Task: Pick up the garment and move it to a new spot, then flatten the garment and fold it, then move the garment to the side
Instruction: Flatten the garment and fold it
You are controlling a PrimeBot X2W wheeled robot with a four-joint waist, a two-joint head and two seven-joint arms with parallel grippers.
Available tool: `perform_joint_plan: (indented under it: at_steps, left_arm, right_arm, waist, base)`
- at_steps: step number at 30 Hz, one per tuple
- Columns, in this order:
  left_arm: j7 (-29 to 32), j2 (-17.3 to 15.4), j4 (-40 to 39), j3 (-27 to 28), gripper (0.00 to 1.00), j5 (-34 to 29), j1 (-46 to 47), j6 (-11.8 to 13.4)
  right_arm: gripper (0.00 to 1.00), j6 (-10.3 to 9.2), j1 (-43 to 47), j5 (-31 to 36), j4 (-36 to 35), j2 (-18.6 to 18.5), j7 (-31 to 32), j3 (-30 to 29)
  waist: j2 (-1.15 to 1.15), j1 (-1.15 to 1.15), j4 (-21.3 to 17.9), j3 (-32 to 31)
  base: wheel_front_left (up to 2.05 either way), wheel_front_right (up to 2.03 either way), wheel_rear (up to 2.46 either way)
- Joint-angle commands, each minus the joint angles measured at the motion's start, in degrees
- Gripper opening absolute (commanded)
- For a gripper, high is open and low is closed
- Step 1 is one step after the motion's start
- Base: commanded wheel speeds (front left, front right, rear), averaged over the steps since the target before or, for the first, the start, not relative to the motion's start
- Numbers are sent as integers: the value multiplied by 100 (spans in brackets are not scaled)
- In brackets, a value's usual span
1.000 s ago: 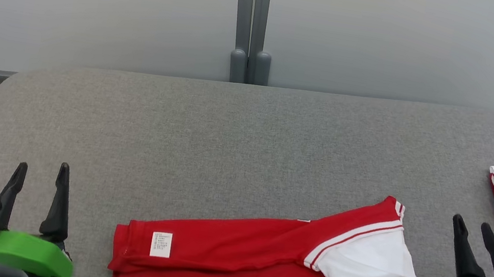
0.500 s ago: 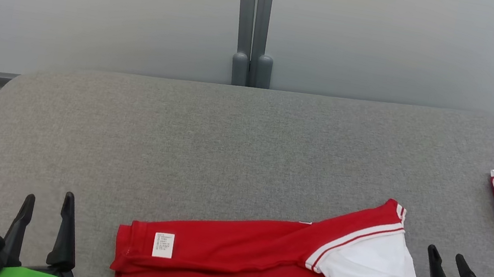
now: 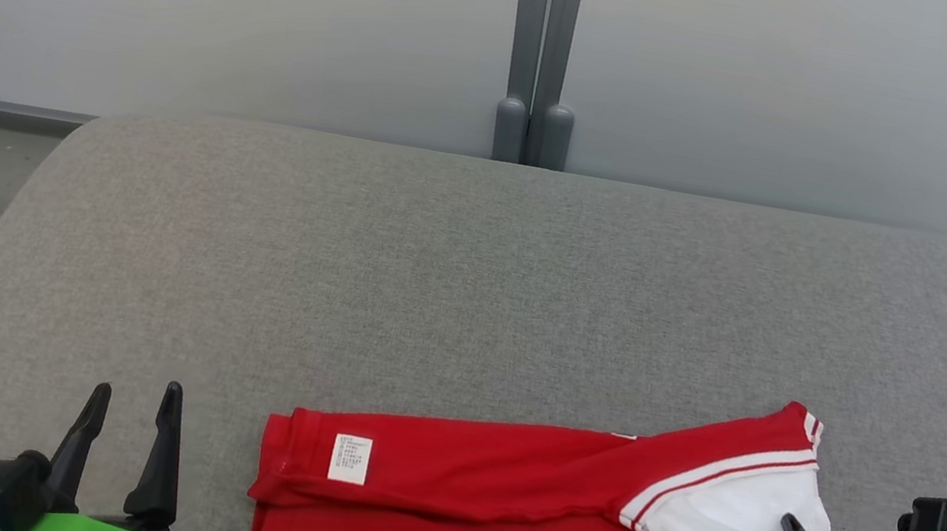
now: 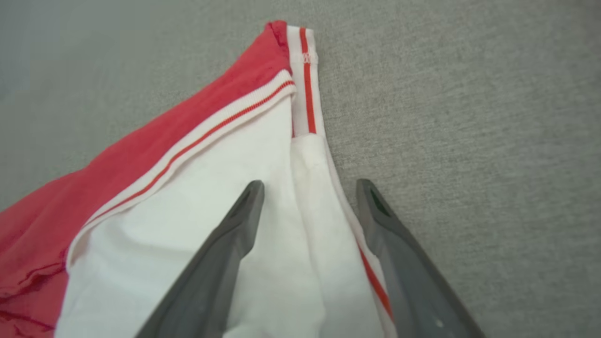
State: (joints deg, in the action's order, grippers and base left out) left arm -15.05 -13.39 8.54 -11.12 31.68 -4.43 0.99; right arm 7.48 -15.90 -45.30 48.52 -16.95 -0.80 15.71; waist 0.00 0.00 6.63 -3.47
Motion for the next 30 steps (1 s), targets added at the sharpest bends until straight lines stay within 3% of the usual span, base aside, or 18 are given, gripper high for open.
perform_joint_plan:
  at_steps: [1,9,10,11,13,23,30]
  left_arm:
    - [-13,14,42,9,100,-31,91,-36]
    - [-13,-3,211,-47,100,-22,148,-107]
    - [-13,-4,226,-57,100,-19,159,-106]
    - [-12,-8,236,-62,100,-15,161,-111]
    - [-6,-20,256,-71,100,-6,167,-123]
    - [7,-51,315,-96,100,37,170,-93]
    - [-11,25,253,-38,100,20,33,-53]
  right_arm:
    - [100,3,-92,-38,179,-5,88,19]
    - [100,-3,-187,-253,933,112,485,32]
    - [89,-1,-164,-310,895,148,548,87]
    - [45,-1,-142,-374,852,184,568,115]
    - [0,5,-111,-479,745,216,542,191]
    - [0,3,-296,-722,550,-1,-177,397]
    - [0,0,-421,-846,512,-462,-473,449]
  waist:
    - [0,0,116,20]
    - [0,0,278,43]
    - [0,0,294,45]
    - [0,0,304,47]
    - [0,0,325,54]
    - [0,0,297,11]
    - [0,0,33,-78]
  base:
    - [0,0,0]
    - [0,0,0]
    - [0,0,0]
    - [0,0,0]
    - [0,0,0]
    - [0,0,0]
    - [0,0,0]
